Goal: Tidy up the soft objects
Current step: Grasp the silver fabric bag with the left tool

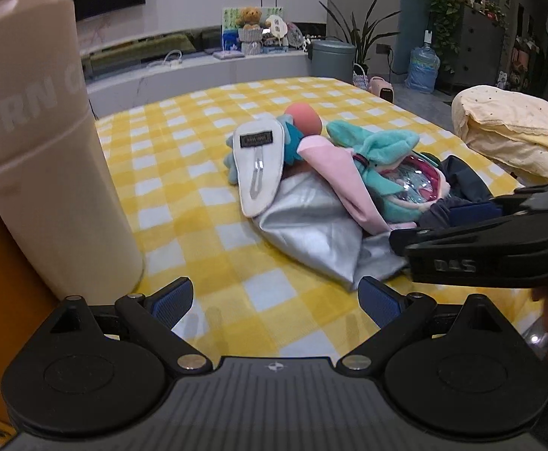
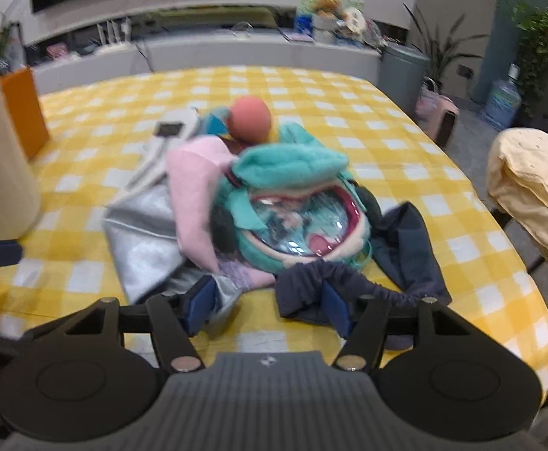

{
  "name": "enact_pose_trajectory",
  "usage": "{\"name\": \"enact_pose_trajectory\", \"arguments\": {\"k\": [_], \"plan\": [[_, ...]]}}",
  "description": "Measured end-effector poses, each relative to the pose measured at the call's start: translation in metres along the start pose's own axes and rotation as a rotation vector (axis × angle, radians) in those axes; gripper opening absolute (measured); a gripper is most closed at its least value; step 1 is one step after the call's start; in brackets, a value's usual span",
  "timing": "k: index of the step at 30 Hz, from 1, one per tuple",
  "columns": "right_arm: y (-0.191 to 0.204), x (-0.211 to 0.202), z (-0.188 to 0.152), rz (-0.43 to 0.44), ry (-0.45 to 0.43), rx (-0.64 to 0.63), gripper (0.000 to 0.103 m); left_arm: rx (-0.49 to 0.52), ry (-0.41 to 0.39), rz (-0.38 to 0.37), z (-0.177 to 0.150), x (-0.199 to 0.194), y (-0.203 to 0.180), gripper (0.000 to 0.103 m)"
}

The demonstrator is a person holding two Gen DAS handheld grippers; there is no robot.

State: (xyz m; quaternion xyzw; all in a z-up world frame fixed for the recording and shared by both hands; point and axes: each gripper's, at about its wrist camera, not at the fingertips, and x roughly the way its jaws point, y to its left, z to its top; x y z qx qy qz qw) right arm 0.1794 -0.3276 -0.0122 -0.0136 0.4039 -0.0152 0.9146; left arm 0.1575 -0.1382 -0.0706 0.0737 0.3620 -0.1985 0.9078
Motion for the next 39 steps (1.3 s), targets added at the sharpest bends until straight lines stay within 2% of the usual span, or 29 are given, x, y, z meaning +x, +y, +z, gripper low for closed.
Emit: {"name": "enact_pose_trajectory", "arguments": {"k": [2,4,6,9,13,14,15,16,17,18,19,20,22,23,26,32,36,39], "plan": [[-0.002,-0.005,-0.001,0.038,-0.019,-0.009,0.066,0.019,-0.014,0.012,0.002,0.001,0.0,0.103],[-0.009,-0.004,0.0,0.031,0.0,0.027,0.066,0.03,-0.022,0.01,0.003,0.002,0.002,0.103],[-0.024,-0.001,0.0,0.016,0.033,0.11,0.065,0.035,-0.033,-0.025,0.004,0.006,0.002,0.103],[-0.045,-0.006,-0.001,0.027,0.015,0.212,0.064,0.026,-0.042,-0.103,0.011,0.018,-0.001,0.103],[-0.054,-0.009,-0.002,0.051,-0.002,0.27,0.064,-0.015,-0.004,-0.113,0.018,0.041,-0.006,0.103],[-0.055,-0.007,-0.002,0.053,0.003,0.272,0.064,-0.026,0.01,-0.119,0.019,0.047,-0.007,0.099],[-0.055,-0.006,-0.002,0.052,0.006,0.267,0.064,-0.022,-0.012,-0.107,0.018,0.048,-0.009,0.093],[-0.054,-0.005,-0.002,0.051,0.009,0.26,0.064,-0.016,-0.022,-0.094,0.018,0.05,-0.01,0.081],[-0.054,-0.006,-0.002,0.052,0.01,0.257,0.064,-0.007,-0.031,-0.075,0.018,0.05,-0.012,0.075],[-0.054,-0.005,-0.003,0.053,0.011,0.256,0.064,0.004,-0.038,-0.052,0.017,0.052,-0.015,0.063],[-0.054,-0.005,-0.003,0.051,0.012,0.255,0.064,0.022,-0.044,-0.029,0.016,0.051,-0.017,0.046],[-0.053,-0.005,-0.003,0.049,0.01,0.25,0.064,0.039,-0.047,-0.035,0.015,0.049,-0.019,0.04],[-0.048,-0.006,-0.002,0.06,0.0,0.23,0.064,0.028,-0.037,-0.034,0.016,0.045,-0.02,0.006],[-0.046,-0.006,-0.002,0.071,-0.004,0.222,0.064,0.016,-0.028,-0.041,0.017,0.042,-0.018,0.003],[-0.035,-0.002,0.0,0.101,-0.003,0.207,0.065,-0.033,0.012,-0.038,0.014,0.031,-0.012,0.003],[-0.003,0.009,0.001,0.067,-0.002,0.116,0.073,-0.065,0.044,-0.015,-0.005,-0.006,0.009,0.002],[0.011,0.004,0.002,0.009,0.003,0.053,0.069,-0.089,0.072,-0.007,-0.015,-0.029,0.021,0.003],[0.02,-0.011,0.002,0.001,-0.034,0.003,0.068,-0.081,0.076,0.006,-0.022,-0.041,0.025,0.003]]}}
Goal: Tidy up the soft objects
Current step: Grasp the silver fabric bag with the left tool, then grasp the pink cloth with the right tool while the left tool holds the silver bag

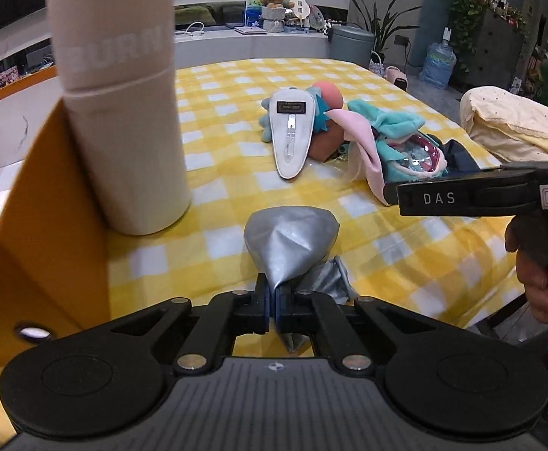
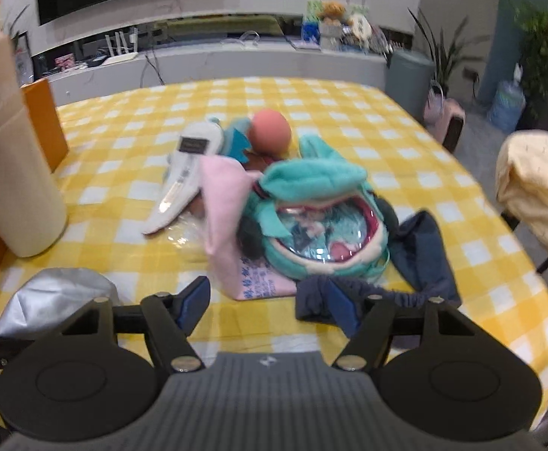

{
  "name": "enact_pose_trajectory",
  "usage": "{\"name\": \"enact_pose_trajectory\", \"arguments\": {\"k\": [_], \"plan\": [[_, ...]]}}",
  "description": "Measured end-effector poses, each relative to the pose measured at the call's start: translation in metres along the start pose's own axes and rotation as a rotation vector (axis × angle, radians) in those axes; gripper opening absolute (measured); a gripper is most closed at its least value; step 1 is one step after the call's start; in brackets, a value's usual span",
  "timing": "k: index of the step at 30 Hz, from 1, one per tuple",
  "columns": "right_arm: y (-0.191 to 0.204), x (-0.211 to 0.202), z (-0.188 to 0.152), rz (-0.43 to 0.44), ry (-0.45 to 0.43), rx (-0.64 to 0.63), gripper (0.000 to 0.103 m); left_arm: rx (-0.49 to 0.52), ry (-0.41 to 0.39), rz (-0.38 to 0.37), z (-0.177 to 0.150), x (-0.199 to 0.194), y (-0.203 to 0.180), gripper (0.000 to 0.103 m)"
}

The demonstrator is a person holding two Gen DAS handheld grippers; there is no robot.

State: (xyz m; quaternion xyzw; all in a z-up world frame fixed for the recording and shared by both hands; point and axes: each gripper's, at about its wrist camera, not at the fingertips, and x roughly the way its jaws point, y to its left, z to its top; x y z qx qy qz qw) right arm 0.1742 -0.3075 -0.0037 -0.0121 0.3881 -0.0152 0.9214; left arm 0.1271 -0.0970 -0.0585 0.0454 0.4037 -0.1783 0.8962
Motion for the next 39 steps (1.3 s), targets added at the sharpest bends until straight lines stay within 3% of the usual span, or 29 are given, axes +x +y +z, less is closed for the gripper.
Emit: {"name": "enact_pose_trajectory", "arguments": {"k": [5,8,11,12,13,14,15,17,21,25,34,36,37,39], "plan": [[0.01,0.012,0.003,0.009,0.0,-0.019,0.068,-0.01,-0.024,-0.023,-0.003,-0.009,0.001,0.003],[0.011,0.027,0.002,-0.071,0.022,-0.003,0.06,-0.01,-0.024,-0.035,-0.002,-0.008,0.0,0.002],[0.01,0.03,0.003,-0.091,0.024,0.004,0.058,-0.017,-0.016,-0.044,-0.003,-0.005,0.0,0.003],[0.012,0.032,0.003,-0.117,0.022,-0.006,0.049,-0.02,-0.011,-0.045,-0.003,-0.004,0.001,0.003],[0.015,0.032,0.003,-0.16,0.012,-0.017,0.031,-0.024,-0.007,-0.046,-0.004,-0.003,0.002,0.003],[0.015,0.032,0.002,-0.168,0.007,-0.014,0.02,-0.029,-0.002,-0.047,-0.004,-0.002,0.003,0.003],[0.014,0.031,0.002,-0.128,0.019,0.002,0.0,-0.034,0.002,-0.047,-0.005,-0.002,0.003,0.003],[0.011,0.029,0.003,-0.062,0.04,0.039,0.0,-0.039,0.009,-0.047,-0.006,-0.001,0.004,0.003],[0.011,0.02,0.003,-0.019,0.017,0.014,0.0,-0.006,-0.016,-0.045,-0.006,-0.004,0.002,0.003],[-0.004,0.006,0.004,0.09,0.011,0.097,0.0,0.009,-0.026,-0.036,-0.005,-0.006,-0.001,0.003],[-0.041,-0.033,0.016,0.423,-0.162,0.348,0.0,-0.011,-0.003,-0.026,-0.005,0.0,0.002,0.003],[-0.048,-0.035,0.019,0.513,-0.153,0.405,0.0,-0.017,-0.008,-0.033,-0.004,-0.002,0.003,0.003],[-0.047,-0.033,0.019,0.523,-0.116,0.404,0.0,-0.018,-0.01,-0.037,-0.003,-0.003,0.004,0.003],[-0.034,-0.017,0.014,0.364,0.001,0.338,0.0,-0.019,-0.016,-0.037,-0.002,-0.003,0.003,0.003]]}}
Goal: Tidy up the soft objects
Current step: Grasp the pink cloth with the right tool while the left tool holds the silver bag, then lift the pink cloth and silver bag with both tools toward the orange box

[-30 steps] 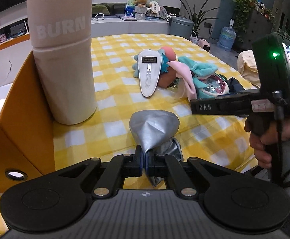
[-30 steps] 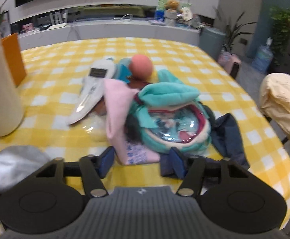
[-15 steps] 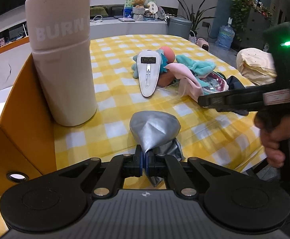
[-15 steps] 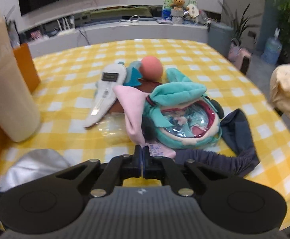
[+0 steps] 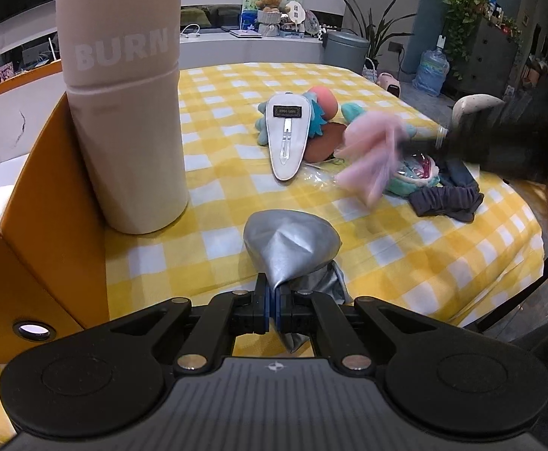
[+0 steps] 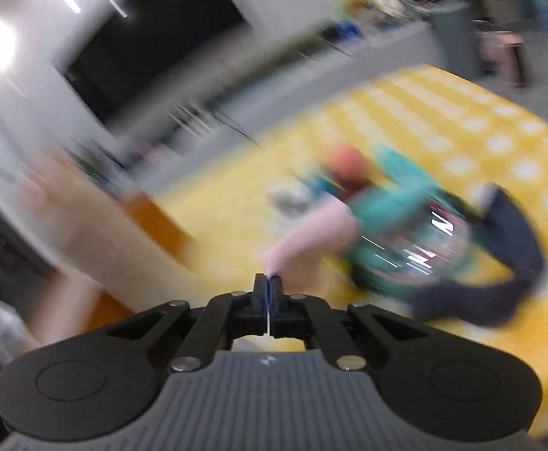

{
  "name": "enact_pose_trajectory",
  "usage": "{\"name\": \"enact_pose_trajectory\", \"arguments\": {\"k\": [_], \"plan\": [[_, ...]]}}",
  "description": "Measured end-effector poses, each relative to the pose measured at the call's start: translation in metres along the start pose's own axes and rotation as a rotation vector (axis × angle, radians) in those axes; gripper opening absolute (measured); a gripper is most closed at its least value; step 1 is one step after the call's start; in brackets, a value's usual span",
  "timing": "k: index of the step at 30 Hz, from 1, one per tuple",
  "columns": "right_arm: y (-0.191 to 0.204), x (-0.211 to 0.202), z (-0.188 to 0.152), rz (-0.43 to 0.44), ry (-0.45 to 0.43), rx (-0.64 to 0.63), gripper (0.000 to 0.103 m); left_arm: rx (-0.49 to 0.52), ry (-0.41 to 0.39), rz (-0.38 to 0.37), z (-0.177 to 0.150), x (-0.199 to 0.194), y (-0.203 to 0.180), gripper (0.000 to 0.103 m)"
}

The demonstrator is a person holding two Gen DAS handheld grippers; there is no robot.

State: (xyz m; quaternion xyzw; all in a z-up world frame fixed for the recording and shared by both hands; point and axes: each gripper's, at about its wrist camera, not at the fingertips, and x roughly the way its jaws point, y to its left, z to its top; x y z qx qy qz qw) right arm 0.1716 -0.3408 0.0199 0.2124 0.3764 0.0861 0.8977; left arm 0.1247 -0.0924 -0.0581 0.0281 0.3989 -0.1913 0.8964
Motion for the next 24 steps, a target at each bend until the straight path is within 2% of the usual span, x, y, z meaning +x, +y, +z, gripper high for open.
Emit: {"name": "enact_pose_trajectory", "arguments": {"k": [2,5,6,7,8,9,12,14,15,16,20,24], "plan": [[-0.002,0.021,-0.008,-0.128,0.091,-0.008,0.0,0.003,0.003,0.008,-0.001,0.001,-0.001,0.003],[0.001,0.032,-0.012,-0.256,0.11,-0.057,0.005,-0.001,0.013,0.01,-0.001,0.003,-0.001,0.003],[0.001,0.032,-0.011,-0.255,0.101,-0.04,0.014,-0.002,0.013,0.009,-0.001,0.003,-0.001,0.003],[-0.001,0.032,-0.01,-0.232,0.097,-0.004,0.042,-0.001,0.013,0.007,0.0,0.003,-0.001,0.003],[-0.004,0.03,-0.009,-0.205,0.083,0.028,0.053,0.001,0.012,0.004,0.0,0.003,-0.001,0.003],[-0.004,0.029,-0.009,-0.193,0.065,0.04,0.058,0.003,0.012,0.001,0.0,0.003,-0.002,0.003],[0.002,0.039,-0.004,-0.219,0.027,0.002,0.054,0.006,0.015,-0.005,0.0,0.005,-0.001,0.003],[0.007,0.049,-0.005,-0.233,0.042,-0.016,0.034,0.005,0.018,-0.006,-0.001,0.006,-0.002,0.003],[0.007,0.057,-0.006,-0.25,0.058,-0.019,0.009,0.004,0.02,-0.004,-0.001,0.007,-0.002,0.003],[0.003,0.059,-0.008,-0.273,0.067,-0.021,0.002,0.004,0.023,-0.002,-0.001,0.008,-0.002,0.003],[0.008,0.051,-0.008,-0.254,0.051,-0.048,0.0,-0.006,0.033,0.008,0.0,0.006,0.0,0.003],[0.026,0.041,-0.01,-0.272,0.048,-0.151,0.0,-0.025,0.072,0.022,0.002,0.007,0.001,0.002]]}}
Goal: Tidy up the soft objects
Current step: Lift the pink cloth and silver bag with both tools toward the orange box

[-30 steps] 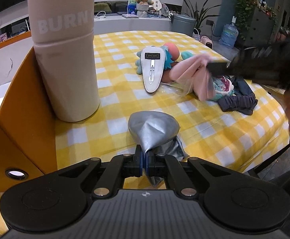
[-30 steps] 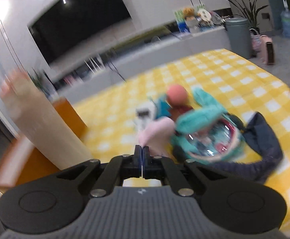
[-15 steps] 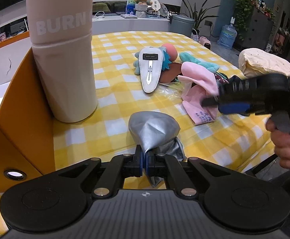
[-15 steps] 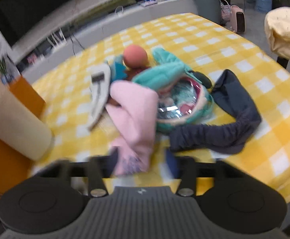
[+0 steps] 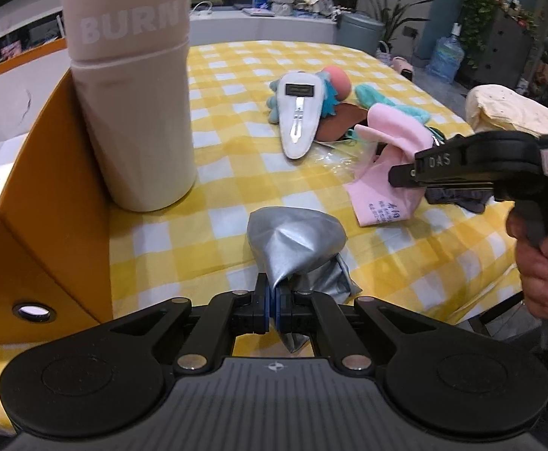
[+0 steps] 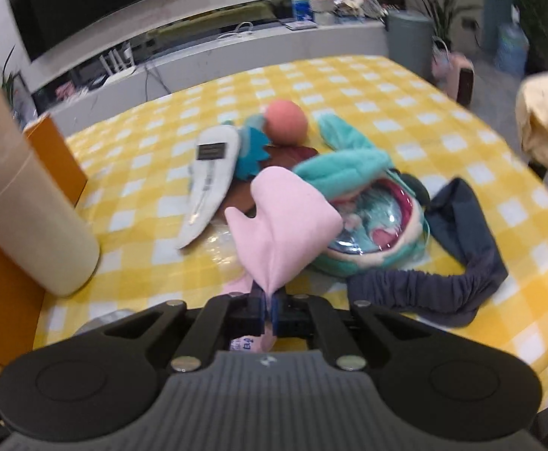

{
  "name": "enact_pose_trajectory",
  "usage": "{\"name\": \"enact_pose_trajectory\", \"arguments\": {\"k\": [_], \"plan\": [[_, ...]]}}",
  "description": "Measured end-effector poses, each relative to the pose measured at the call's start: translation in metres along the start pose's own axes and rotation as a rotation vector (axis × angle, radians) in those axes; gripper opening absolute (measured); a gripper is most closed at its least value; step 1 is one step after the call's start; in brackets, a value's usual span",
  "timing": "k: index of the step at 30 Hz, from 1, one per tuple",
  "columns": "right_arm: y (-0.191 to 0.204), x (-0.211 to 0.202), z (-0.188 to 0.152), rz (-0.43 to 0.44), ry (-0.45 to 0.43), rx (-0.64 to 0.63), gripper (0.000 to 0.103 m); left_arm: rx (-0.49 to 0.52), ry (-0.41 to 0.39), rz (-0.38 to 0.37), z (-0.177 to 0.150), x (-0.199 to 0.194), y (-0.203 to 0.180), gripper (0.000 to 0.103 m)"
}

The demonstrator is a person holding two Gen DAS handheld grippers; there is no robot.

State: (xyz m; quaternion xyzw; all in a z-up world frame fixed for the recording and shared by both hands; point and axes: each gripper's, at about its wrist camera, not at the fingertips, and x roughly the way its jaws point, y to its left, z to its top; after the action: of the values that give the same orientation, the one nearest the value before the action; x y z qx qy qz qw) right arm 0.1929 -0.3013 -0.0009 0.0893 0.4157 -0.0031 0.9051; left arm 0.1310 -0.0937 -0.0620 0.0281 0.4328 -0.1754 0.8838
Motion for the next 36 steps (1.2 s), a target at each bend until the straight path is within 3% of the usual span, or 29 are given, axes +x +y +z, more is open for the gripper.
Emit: {"name": "enact_pose_trajectory", "arguments": {"k": [9,16,25,36], "plan": [[0.018,-0.037,-0.006,-0.057,-0.025,-0.066,0.0,-0.081,0.042,0.045,0.008,-0.012,0.006,0.002],[0.035,-0.098,0.004,-0.07,-0.127,-0.065,0.0,-0.059,-0.042,0.059,0.024,-0.057,0.005,0.002],[0.072,-0.186,0.003,0.028,-0.27,-0.125,0.0,-0.073,-0.12,0.05,0.025,-0.131,0.022,0.002],[0.154,-0.236,-0.025,0.22,-0.322,-0.294,0.0,-0.095,-0.157,0.204,-0.018,-0.198,0.072,0.002]]}}
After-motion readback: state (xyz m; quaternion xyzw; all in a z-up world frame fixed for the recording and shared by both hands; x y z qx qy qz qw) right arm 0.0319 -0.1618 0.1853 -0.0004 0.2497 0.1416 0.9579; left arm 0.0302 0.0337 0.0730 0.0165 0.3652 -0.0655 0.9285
